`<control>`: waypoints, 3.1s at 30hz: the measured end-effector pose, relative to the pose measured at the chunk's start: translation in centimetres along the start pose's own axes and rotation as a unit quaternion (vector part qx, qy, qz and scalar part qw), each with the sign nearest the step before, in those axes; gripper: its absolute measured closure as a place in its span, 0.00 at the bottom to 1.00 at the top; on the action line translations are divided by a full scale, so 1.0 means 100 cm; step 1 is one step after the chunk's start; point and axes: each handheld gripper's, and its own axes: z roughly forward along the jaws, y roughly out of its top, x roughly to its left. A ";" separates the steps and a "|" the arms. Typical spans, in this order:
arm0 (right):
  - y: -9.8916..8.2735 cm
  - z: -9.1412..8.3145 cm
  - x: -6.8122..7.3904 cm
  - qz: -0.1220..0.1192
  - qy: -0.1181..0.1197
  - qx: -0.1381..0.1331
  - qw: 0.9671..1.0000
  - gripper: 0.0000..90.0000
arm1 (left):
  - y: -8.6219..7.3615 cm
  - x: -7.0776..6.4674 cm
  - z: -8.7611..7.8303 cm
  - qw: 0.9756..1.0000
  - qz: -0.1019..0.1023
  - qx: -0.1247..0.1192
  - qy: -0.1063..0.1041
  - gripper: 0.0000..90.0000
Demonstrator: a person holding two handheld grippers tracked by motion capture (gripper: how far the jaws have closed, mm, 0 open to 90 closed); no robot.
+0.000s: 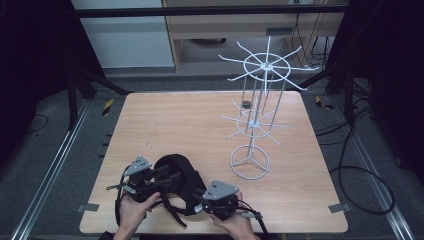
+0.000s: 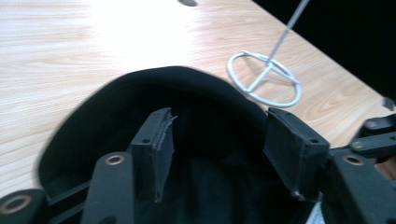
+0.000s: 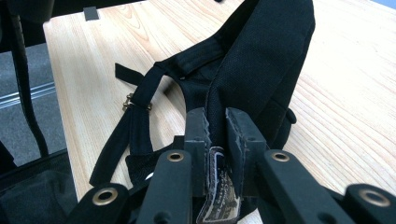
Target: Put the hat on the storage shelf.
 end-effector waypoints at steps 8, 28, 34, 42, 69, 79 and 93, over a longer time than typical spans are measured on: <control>0.001 0.000 0.002 -0.004 0.007 -0.005 1.000 0.88 | 0.000 -0.012 0.027 1.000 0.001 0.015 -0.010 0.39; 0.008 -0.032 -0.014 0.037 0.061 -0.066 0.995 0.68 | 0.004 -0.013 0.018 0.999 -0.019 -0.006 -0.039 0.83; 0.000 -0.037 -0.028 0.051 0.029 -0.058 0.997 0.62 | 0.011 -0.023 0.004 0.998 0.003 -0.031 -0.059 0.89; -0.004 -0.025 -0.023 0.049 0.040 -0.049 0.997 0.57 | 0.020 -0.041 -0.010 0.993 0.030 -0.062 -0.094 0.90; 0.018 -0.034 -0.017 -0.026 -0.021 -0.017 0.999 0.99 | 0.009 -0.030 -0.016 0.994 0.057 -0.048 -0.082 0.90; 0.009 -0.003 -0.002 -0.008 0.031 0.005 0.999 1.00 | -0.025 0.004 -0.025 0.999 0.029 0.021 -0.039 0.89; -0.005 0.005 -0.028 0.078 0.002 -0.001 0.997 0.73 | -0.015 -0.007 -0.033 0.995 0.080 -0.004 -0.060 0.92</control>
